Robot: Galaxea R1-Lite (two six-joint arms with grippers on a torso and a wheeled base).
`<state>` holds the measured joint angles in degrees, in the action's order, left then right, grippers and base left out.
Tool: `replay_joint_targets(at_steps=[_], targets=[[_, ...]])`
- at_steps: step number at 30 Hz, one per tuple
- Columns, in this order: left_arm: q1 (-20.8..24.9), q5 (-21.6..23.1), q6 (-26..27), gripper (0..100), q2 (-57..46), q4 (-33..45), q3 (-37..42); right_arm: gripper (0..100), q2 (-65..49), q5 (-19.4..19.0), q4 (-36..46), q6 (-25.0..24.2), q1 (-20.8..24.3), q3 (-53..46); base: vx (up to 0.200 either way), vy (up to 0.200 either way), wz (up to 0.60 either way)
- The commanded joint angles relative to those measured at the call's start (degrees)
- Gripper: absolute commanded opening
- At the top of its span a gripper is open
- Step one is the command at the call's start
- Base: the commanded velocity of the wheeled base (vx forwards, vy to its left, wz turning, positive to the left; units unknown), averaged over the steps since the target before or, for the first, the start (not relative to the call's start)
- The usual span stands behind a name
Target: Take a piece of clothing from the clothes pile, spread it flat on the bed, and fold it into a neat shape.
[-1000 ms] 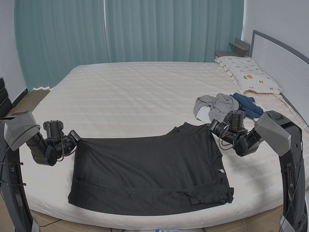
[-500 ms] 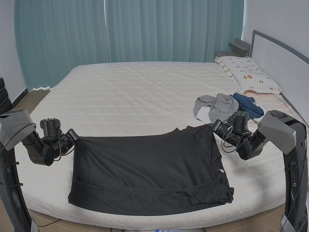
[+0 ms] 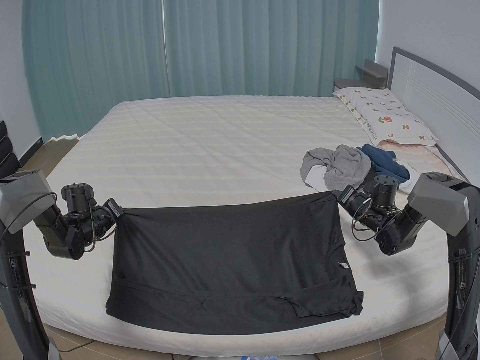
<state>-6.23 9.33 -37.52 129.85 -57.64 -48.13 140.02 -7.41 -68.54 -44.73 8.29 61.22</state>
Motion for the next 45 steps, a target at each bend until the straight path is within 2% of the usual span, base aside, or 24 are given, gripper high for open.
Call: replay_joint_targets(at_steps=[1,9,17,21,27,34,39,41,42,45], targets=[[0.1,0.0,0.0,0,0.6,-0.1,0.1,0,1.1,-0.2,-0.1,0.0,-0.1,0.3,0.000,0.000,0.00],[-0.1,0.0,0.1,0,0.1,0.1,0.5,0,-0.1,-0.8,0.0,0.2,-0.2,-2.1,0.000,0.000,0.00],[-0.4,0.1,4.4,0,-2.1,0.0,3.6,0,-5.1,-4.7,0.1,0.3,-0.7,-8.0,0.000,0.000,0.00],[-0.4,0.1,8.1,0,-2.8,0.0,5.4,0,-8.5,-7.9,0.5,1.1,-0.9,-13.4,0.000,0.000,0.00],[-0.4,0.2,13.8,0,-3.6,0.0,8.1,0,-9.9,-10.6,0.7,7.2,-1.0,-19.0,0.000,0.000,0.00],[-0.4,0.9,17.7,0,-5.3,0.2,11.1,0,-11.2,-11.0,0.9,14.8,-1.0,-25.3,0.000,0.000,0.00],[-0.4,1.7,26.7,0,-5.7,0.2,15.6,0,-10.6,-11.0,0.8,18.6,-0.9,-29.0,0.000,0.000,0.00],[-0.4,1.7,27.9,0,-5.6,0.2,16.2,0,-10.4,-11.0,0.8,19.3,-1.0,-29.3,0.000,0.000,0.00],[-0.4,1.7,30.8,0,-5.6,0.2,17.6,0,-9.9,-11.0,0.8,20.9,-1.0,-30.3,0.000,0.000,0.00],[-0.4,1.7,34.5,0,-5.7,0.2,19.7,0,-8.5,-11.0,0.8,22.6,-1.0,-31.4,0.000,0.000,0.00]])
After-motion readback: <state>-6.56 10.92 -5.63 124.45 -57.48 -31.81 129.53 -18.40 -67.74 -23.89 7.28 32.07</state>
